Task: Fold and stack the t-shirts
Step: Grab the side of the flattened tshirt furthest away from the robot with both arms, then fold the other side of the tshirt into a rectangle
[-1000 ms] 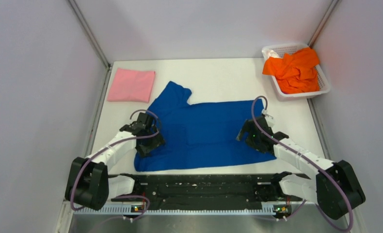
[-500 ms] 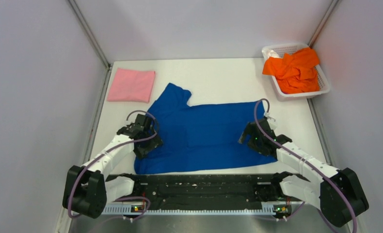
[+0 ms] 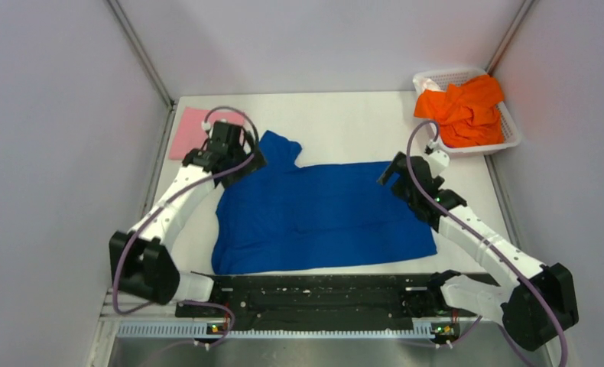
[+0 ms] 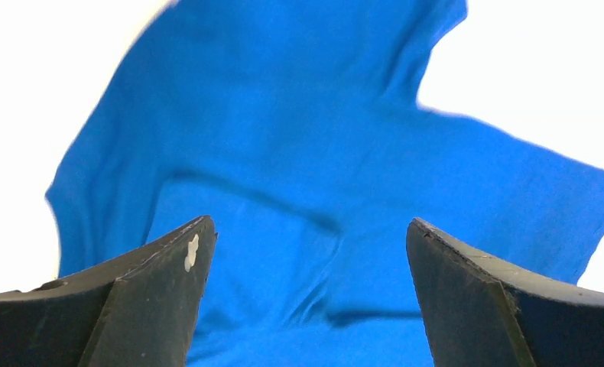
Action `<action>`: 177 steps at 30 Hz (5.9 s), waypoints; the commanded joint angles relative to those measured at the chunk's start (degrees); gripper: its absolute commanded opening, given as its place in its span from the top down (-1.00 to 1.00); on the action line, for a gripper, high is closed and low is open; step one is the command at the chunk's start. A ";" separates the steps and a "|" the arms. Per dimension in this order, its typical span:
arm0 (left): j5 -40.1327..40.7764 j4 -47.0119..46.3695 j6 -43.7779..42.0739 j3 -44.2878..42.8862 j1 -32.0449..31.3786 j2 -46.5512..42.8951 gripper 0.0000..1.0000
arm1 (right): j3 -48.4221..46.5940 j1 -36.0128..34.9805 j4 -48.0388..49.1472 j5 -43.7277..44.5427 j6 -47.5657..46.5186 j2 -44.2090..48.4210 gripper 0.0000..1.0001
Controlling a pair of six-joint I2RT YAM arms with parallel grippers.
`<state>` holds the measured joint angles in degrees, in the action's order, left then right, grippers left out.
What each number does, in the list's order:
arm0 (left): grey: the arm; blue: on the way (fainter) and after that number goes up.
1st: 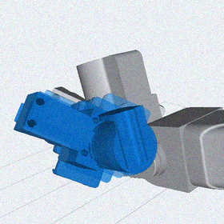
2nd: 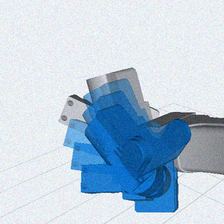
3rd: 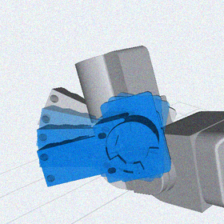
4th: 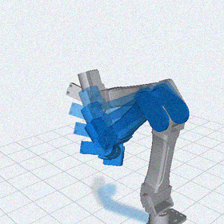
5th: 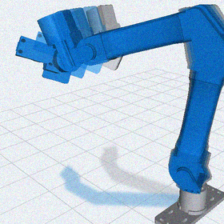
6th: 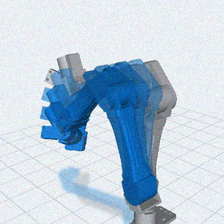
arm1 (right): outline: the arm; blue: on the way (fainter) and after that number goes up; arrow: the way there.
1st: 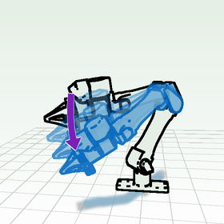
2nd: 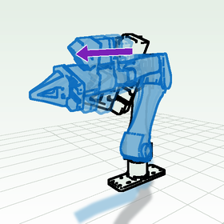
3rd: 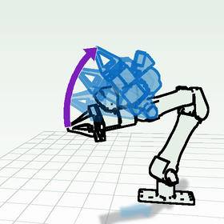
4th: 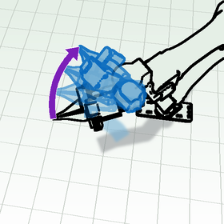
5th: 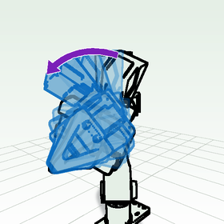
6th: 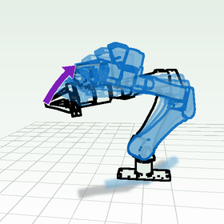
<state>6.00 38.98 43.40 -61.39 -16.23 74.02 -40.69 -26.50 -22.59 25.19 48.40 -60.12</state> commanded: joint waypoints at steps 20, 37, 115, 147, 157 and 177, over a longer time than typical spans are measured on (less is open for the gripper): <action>6.33 -0.84 -22.53 -74.13 2.34 68.52 -0.98 | -10.04 8.82 10.20 1.88 -8.12 -20.85 -0.98; 8.11 2.42 -22.75 -74.67 2.26 73.06 0.10 | -10.81 8.86 9.60 -2.59 -8.52 -23.07 -0.97; 12.16 -3.12 -19.14 -19.02 -9.83 20.20 1.00 | -26.57 12.97 0.87 9.83 -14.69 -37.79 1.00; 15.48 10.20 0.44 11.55 -18.07 -16.72 1.00 | -12.64 8.49 -6.22 12.81 -13.97 -18.61 1.00; 12.96 12.76 5.06 16.37 -20.00 -20.49 1.00 | -12.46 8.51 -6.46 13.34 -13.20 -20.42 1.00; 5.19 17.96 14.69 23.84 -27.36 -23.61 -0.24 | -12.26 8.58 -17.64 18.80 -0.26 -22.62 -0.13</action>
<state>10.35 55.31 56.75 -35.16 -42.87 51.62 -51.77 -17.52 -35.07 40.93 43.44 -84.07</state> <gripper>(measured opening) 0.544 0.440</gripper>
